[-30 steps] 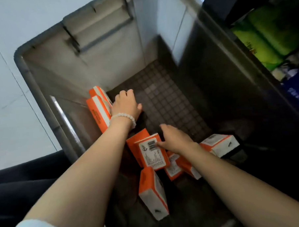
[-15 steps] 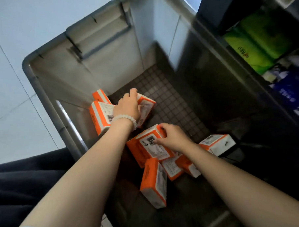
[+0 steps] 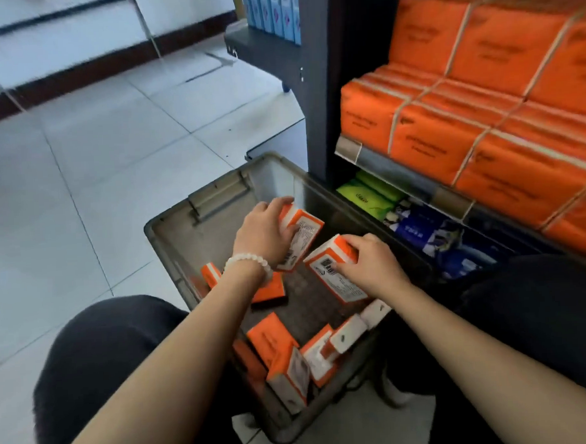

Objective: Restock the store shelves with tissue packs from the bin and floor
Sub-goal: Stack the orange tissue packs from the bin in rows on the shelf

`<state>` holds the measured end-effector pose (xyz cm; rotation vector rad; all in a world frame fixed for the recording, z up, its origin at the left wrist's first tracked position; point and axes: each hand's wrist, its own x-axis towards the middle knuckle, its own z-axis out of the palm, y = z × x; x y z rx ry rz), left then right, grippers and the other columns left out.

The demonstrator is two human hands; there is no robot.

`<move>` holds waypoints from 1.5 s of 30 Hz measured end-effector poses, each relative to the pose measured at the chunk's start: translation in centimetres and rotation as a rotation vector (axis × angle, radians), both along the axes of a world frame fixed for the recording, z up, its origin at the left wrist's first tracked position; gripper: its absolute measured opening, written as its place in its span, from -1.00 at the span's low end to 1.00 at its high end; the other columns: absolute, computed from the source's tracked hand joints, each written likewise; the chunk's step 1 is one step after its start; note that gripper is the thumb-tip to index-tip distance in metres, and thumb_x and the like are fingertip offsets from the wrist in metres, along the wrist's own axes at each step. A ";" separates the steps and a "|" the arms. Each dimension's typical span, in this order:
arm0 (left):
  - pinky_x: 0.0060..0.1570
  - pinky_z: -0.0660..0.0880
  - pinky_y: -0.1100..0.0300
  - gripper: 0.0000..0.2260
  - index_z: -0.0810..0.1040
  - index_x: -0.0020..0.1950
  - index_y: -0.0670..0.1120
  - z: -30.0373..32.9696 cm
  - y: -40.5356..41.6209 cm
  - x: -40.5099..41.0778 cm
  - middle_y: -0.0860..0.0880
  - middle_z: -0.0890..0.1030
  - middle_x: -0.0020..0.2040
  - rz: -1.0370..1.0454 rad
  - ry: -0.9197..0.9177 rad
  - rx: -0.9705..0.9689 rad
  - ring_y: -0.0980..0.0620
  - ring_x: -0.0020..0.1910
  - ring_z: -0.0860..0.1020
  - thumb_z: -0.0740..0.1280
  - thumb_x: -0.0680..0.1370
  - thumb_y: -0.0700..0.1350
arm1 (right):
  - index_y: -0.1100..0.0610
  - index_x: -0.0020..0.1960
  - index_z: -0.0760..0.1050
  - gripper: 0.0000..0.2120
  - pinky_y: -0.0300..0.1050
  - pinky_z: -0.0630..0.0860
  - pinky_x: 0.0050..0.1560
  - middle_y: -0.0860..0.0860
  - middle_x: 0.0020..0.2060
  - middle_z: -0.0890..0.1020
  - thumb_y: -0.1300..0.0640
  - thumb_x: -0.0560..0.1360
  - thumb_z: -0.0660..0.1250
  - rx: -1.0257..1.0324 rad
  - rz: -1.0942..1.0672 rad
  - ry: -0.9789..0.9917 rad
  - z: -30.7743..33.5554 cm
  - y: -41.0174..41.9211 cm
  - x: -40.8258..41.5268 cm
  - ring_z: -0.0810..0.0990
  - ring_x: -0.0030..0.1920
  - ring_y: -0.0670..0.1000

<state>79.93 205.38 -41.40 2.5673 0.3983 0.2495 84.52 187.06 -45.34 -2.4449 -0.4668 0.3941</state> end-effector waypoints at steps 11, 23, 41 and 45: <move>0.24 0.40 0.03 -0.54 0.41 0.34 -0.05 14.7 -13.2 1.8 -0.05 0.51 0.25 -0.280 -0.273 0.091 -0.05 0.23 0.47 0.40 0.48 -0.01 | 0.12 0.22 0.50 -0.51 -0.17 0.37 0.13 0.08 0.16 0.57 0.01 0.35 0.50 0.218 -0.354 -0.399 17.1 -16.8 -1.6 0.52 0.15 0.06; 0.17 0.41 -0.10 -0.55 0.45 0.31 -0.01 19.4 -28.6 6.6 -0.06 0.51 0.22 -0.618 -0.430 0.310 -0.15 0.24 0.42 0.41 0.44 -0.04 | -0.02 0.35 0.42 -0.50 -0.04 0.46 0.03 -0.01 0.17 0.49 -0.08 0.45 0.39 -0.129 -0.563 -0.600 24.2 -33.6 -4.3 0.49 0.14 0.04; 0.16 0.43 0.00 -0.64 0.54 0.21 -0.12 13.9 -29.5 8.8 -0.11 0.53 0.10 -0.816 -0.410 0.188 -0.10 0.12 0.49 0.44 0.45 -0.04 | 0.04 0.31 0.45 -0.50 0.01 0.32 0.21 0.00 0.20 0.51 -0.05 0.42 0.43 -0.316 -0.445 -0.752 21.1 -32.9 -2.0 0.45 0.23 0.07; 0.25 0.39 0.06 -0.67 0.55 0.20 -0.11 13.9 -28.4 9.2 -0.08 0.50 0.15 -0.851 -0.337 0.146 -0.06 0.19 0.46 0.43 0.46 -0.08 | 0.01 0.34 0.41 -0.48 0.01 0.27 0.28 -0.03 0.26 0.46 -0.11 0.43 0.40 -0.330 -0.398 -0.692 21.2 -32.8 -1.8 0.40 0.30 0.04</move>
